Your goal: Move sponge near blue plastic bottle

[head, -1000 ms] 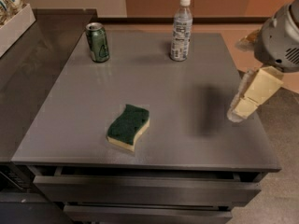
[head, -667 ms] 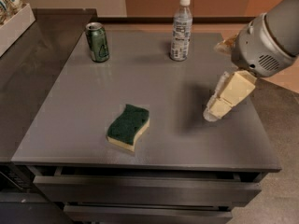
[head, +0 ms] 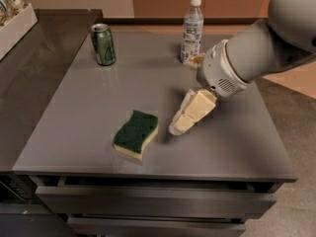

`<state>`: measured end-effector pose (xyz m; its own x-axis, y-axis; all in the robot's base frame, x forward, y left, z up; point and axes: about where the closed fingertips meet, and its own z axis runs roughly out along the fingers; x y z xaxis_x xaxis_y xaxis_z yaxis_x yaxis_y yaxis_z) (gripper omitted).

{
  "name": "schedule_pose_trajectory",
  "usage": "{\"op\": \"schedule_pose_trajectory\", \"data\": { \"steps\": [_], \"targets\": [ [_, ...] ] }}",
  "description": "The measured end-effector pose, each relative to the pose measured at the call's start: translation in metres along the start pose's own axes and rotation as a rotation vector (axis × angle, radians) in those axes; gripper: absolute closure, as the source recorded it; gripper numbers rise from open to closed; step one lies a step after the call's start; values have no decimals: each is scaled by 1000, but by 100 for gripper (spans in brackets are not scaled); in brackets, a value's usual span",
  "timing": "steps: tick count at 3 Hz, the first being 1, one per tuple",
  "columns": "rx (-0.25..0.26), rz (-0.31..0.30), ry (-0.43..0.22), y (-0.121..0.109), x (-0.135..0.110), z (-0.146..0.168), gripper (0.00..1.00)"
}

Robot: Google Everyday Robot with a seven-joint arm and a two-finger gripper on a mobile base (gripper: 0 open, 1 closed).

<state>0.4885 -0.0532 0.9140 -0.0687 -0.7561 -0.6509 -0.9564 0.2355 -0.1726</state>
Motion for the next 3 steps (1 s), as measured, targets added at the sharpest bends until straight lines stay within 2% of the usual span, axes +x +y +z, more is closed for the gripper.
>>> {"op": "schedule_pose_trajectory", "data": {
  "steps": [2,3],
  "targets": [
    [-107,-81,-88,23,-28,64,0],
    [-177,-138,-97,37,-34,82,0]
  ]
}}
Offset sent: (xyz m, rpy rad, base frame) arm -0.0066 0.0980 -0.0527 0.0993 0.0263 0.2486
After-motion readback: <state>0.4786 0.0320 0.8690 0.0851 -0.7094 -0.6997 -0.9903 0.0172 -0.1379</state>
